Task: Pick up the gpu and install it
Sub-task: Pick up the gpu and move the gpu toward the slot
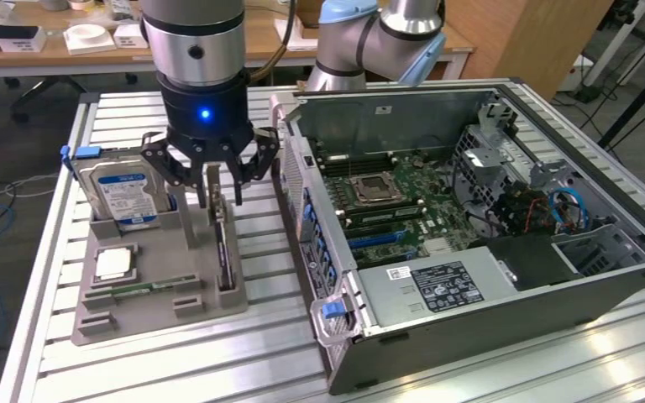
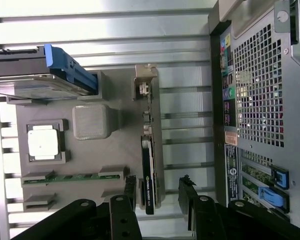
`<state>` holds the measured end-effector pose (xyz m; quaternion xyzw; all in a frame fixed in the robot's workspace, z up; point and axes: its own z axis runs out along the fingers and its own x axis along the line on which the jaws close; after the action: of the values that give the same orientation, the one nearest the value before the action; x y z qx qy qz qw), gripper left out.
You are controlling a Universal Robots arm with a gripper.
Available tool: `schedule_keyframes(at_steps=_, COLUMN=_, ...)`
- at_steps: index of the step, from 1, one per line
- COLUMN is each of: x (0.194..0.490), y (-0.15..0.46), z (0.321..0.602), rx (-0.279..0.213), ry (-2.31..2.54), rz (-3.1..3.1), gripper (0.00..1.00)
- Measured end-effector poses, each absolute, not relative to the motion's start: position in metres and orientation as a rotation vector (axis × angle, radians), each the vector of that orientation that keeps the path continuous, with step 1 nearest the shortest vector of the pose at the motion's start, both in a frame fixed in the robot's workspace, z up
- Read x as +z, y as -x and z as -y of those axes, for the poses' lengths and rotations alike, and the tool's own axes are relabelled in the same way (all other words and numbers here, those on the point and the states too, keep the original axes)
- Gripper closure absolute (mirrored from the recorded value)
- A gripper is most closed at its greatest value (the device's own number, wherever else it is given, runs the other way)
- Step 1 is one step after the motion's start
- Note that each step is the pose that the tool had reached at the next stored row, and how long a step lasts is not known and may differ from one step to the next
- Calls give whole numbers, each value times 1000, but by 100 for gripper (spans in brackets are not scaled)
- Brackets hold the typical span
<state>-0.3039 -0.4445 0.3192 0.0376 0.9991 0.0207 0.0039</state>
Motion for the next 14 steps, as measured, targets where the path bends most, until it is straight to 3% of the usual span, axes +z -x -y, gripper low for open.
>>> schedule_keyframes(at_steps=14, x=314, y=304, z=445, rx=65, ry=-118, rz=-3131, gripper=53)
